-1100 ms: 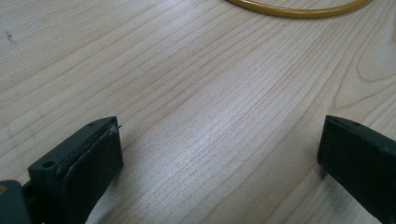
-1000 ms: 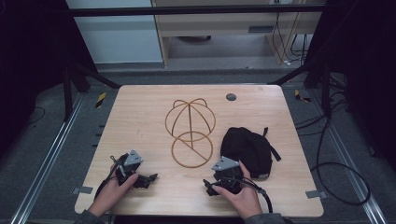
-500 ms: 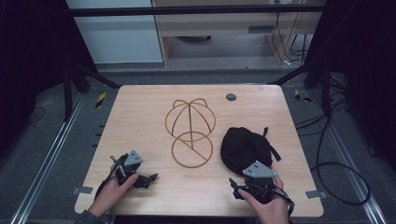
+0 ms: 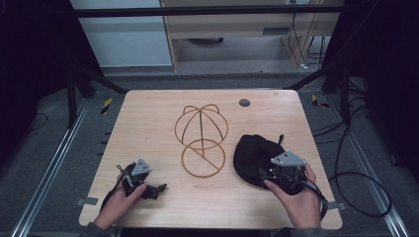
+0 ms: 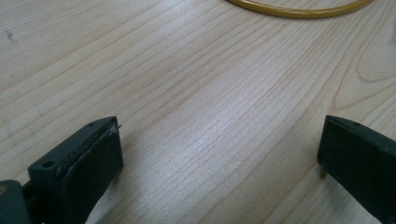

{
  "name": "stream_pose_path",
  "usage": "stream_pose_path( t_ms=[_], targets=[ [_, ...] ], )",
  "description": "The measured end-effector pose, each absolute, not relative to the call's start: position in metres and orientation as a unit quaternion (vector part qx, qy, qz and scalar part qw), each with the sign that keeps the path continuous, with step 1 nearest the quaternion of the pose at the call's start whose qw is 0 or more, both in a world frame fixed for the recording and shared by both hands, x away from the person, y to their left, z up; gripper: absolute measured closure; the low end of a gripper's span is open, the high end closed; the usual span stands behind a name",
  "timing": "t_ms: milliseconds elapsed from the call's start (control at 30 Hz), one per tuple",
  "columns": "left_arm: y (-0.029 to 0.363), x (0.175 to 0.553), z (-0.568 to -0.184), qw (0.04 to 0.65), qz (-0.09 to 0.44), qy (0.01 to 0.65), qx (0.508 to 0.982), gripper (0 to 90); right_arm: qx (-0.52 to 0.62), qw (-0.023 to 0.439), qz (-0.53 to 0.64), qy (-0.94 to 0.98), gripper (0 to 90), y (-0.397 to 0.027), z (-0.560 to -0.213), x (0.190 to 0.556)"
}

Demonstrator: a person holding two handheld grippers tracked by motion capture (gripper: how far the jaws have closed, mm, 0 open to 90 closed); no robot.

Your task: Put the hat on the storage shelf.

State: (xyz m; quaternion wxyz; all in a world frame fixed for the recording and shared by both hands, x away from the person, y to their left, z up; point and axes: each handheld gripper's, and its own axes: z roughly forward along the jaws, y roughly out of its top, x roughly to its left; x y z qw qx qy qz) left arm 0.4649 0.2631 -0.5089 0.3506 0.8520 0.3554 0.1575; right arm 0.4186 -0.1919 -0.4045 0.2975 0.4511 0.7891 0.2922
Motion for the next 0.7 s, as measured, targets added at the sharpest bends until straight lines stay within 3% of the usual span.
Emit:
stream_pose_path(
  t_ms=[333,700],
  targets=[
    [0.263,0.465,-0.509,0.35,0.157,0.356,0.852,0.0,0.408,0.234,0.225,0.853,18.7,-0.19,-0.381,0.454],
    [0.263,0.465,-0.509,0.35,0.157,0.355,0.852,0.0,0.388,0.175,0.192,0.885,29.9,-0.175,-0.375,0.506]
  ],
)
